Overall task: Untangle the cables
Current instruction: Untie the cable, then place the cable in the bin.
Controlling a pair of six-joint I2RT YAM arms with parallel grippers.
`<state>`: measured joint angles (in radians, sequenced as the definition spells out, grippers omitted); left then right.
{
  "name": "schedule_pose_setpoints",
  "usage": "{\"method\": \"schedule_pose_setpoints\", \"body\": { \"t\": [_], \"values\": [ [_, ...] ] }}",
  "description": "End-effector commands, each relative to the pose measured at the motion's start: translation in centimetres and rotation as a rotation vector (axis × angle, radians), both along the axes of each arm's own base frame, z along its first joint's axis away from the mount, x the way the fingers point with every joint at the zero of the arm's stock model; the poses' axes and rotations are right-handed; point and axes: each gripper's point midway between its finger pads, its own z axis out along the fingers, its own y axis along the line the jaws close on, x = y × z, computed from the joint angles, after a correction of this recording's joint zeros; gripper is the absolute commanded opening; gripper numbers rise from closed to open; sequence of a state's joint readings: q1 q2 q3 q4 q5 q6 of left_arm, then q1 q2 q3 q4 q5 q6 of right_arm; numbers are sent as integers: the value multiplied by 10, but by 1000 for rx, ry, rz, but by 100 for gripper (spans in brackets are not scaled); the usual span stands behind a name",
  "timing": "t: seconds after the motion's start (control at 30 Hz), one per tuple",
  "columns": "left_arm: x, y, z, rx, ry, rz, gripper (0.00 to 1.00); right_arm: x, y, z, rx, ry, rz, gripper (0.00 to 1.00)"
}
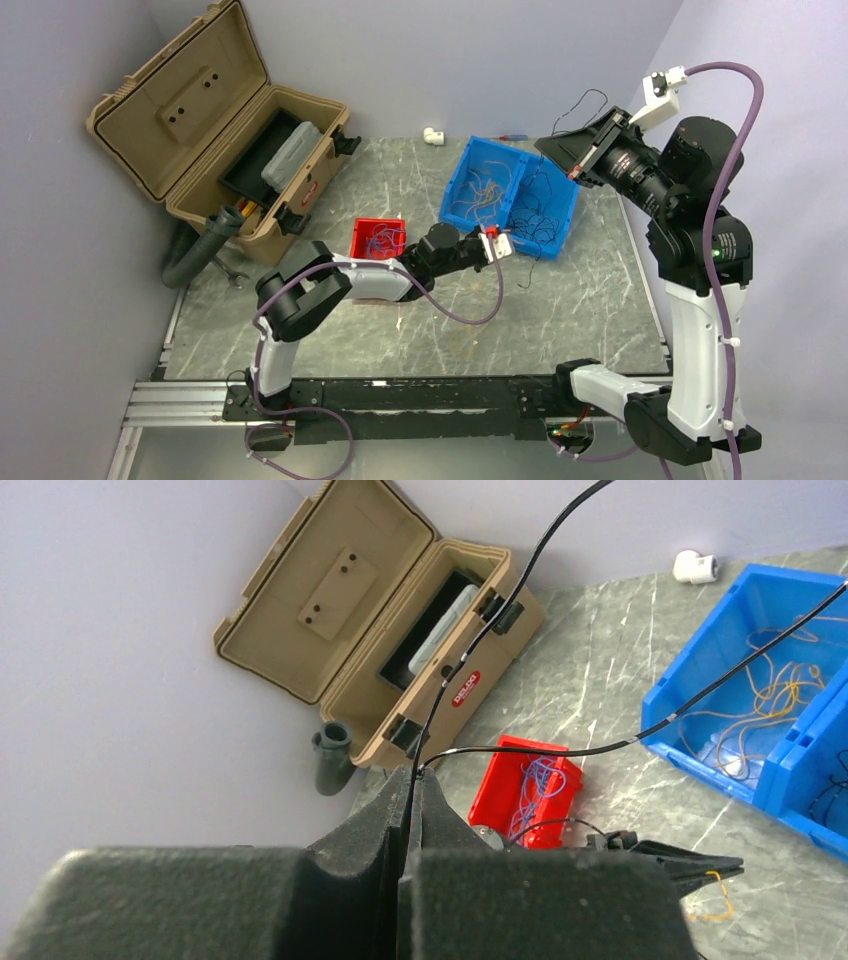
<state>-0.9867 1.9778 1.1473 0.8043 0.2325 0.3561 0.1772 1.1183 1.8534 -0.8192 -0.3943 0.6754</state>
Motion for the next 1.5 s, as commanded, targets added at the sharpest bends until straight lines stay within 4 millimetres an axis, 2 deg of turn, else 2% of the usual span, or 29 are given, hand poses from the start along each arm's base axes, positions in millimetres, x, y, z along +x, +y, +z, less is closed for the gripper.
{"method": "schedule_pose_setpoints", "body": {
  "t": [0.0,0.1,0.27,0.33,0.4,0.6,0.83,0.9,0.97,1.13,1.23,1.33,1.47],
  "values": [
    [6,7,15,-62,-26,45,0,-9,-9,19,21,-52,-46,0],
    [1,29,14,-105,16,101,0,-2,-31,11,-7,-41,-183,0],
    [-27,69,12,-122,151,128,0,8,-99,-9,-59,-37,-575,0],
    [-38,88,13,-117,232,155,0,6,-121,-16,-53,-62,-698,0],
    [-53,101,6,-76,296,147,0,3,-139,-22,-59,-79,-791,0],
    [-73,157,-28,32,523,326,0,4,-175,-46,-124,-2,-1008,0],
    [-79,223,-51,39,693,620,0,-21,-212,-63,-112,52,-1240,0],
    [-83,229,-49,23,699,627,0,-21,-211,-63,-134,31,-1221,0],
    [-86,230,-46,9,696,603,0,-13,-199,-63,-147,5,-1142,0],
    [-90,220,-35,27,679,536,0,21,-162,-76,-198,-2,-922,0],
    [-93,214,-30,35,676,492,0,47,-146,-94,-248,50,-845,0],
    [-99,209,-24,35,672,443,0,70,-139,-112,-282,105,-818,0],
    [-103,208,-20,62,669,420,0,92,-137,-117,-288,103,-823,0]
  ]
}}
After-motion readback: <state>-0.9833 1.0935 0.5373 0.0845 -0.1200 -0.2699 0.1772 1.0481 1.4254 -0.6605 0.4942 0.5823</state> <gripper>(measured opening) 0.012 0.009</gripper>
